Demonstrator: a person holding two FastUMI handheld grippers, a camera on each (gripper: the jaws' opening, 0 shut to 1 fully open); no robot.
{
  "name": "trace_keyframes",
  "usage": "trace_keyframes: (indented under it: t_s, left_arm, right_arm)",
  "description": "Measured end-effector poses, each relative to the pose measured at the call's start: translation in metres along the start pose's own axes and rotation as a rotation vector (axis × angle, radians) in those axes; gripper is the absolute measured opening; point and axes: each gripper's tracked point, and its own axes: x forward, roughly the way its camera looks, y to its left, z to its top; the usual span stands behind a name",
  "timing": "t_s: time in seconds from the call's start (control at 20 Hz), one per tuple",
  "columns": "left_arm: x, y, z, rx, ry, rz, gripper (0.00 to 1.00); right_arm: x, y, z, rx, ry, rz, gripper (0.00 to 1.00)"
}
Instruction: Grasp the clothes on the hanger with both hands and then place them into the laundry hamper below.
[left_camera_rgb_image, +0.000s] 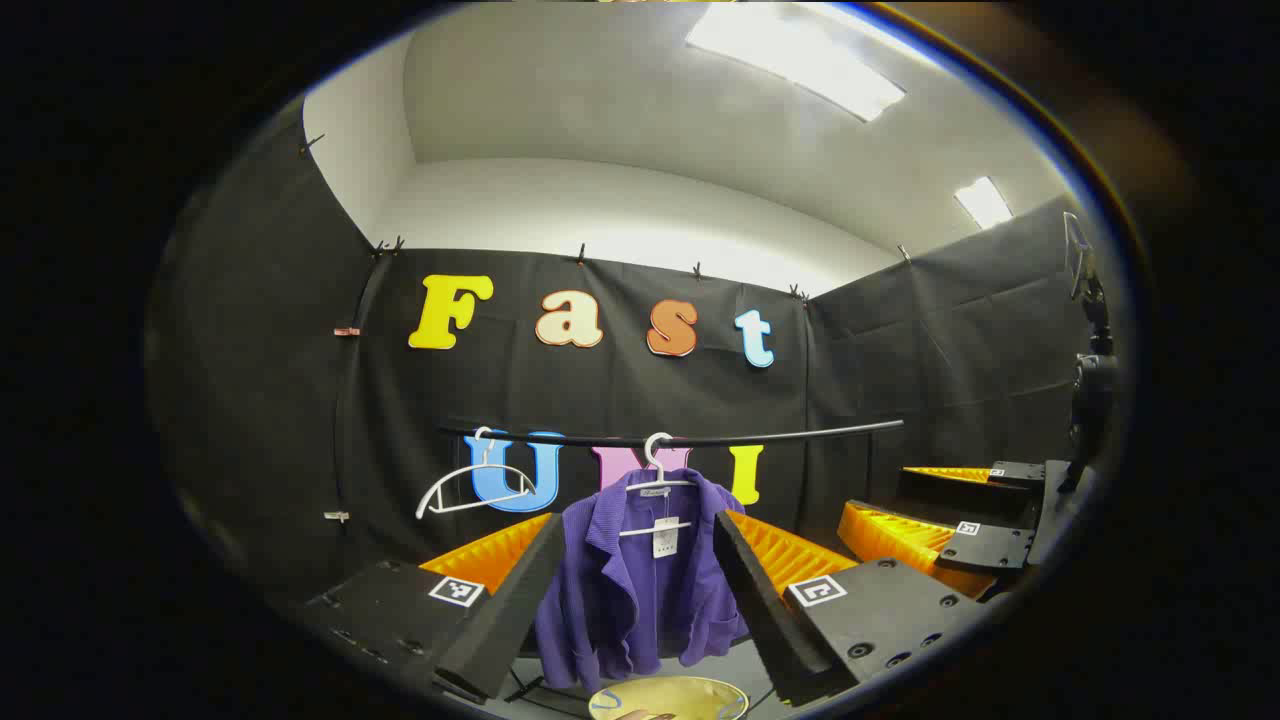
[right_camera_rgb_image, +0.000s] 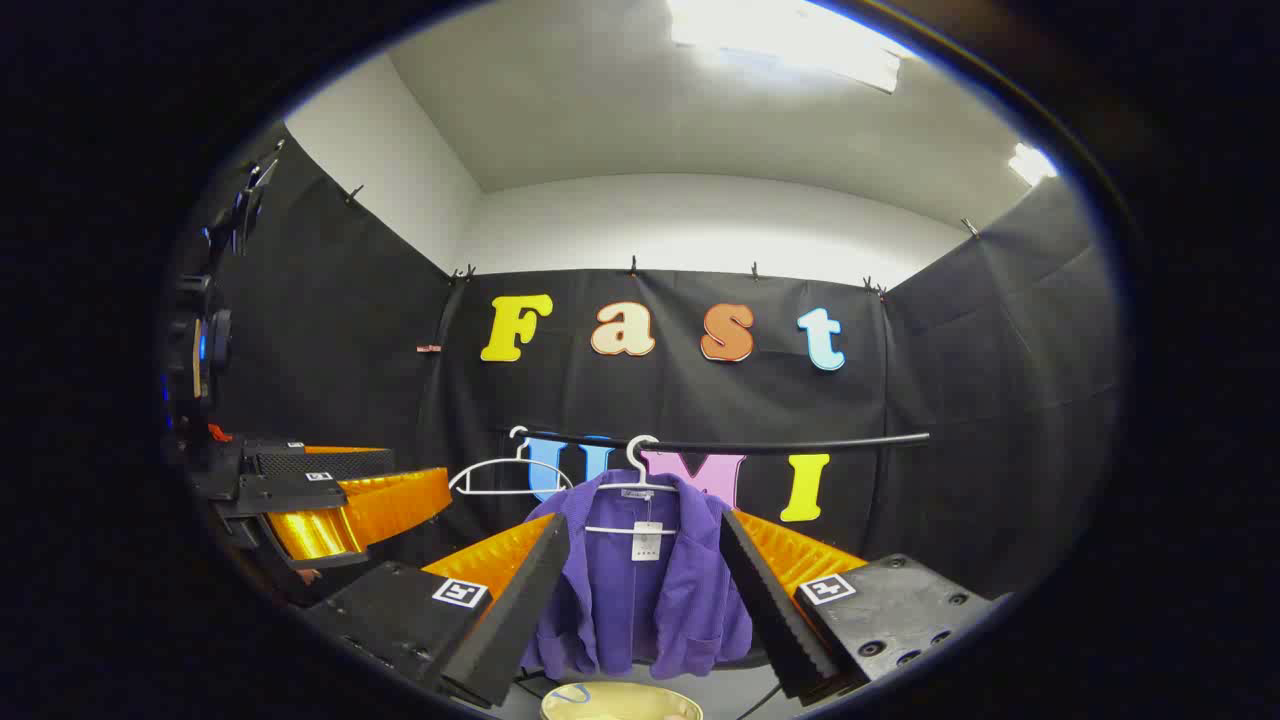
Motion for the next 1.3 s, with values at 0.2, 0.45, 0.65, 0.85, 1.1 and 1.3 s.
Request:
trace_keyframes:
  t_s: [0.2,0.45,0.65,0.85,1.1,1.3]
  left_arm:
    - [0.000,0.001,0.001,0.002,-0.001,-0.012,0.94]
    - [0.005,0.002,0.003,-0.012,-0.009,-0.028,0.94]
    - [0.004,0.008,0.005,-0.026,-0.005,-0.033,0.95]
    - [0.003,0.012,0.001,-0.027,0.006,-0.037,0.94]
    - [-0.002,0.017,-0.001,-0.036,0.009,-0.068,0.94]
    - [-0.009,0.023,0.003,-0.041,0.006,-0.112,0.94]
  right_arm:
    - [-0.002,-0.005,0.005,0.001,-0.008,-0.022,0.96]
    - [-0.001,-0.001,0.001,-0.010,0.015,-0.025,0.96]
    - [-0.003,0.002,0.001,-0.012,0.021,-0.034,0.96]
    - [-0.004,0.007,0.001,-0.021,0.028,-0.040,0.96]
    - [-0.009,0.017,0.002,-0.035,0.031,-0.061,0.96]
    - [-0.017,0.028,0.001,-0.048,0.043,-0.095,0.97]
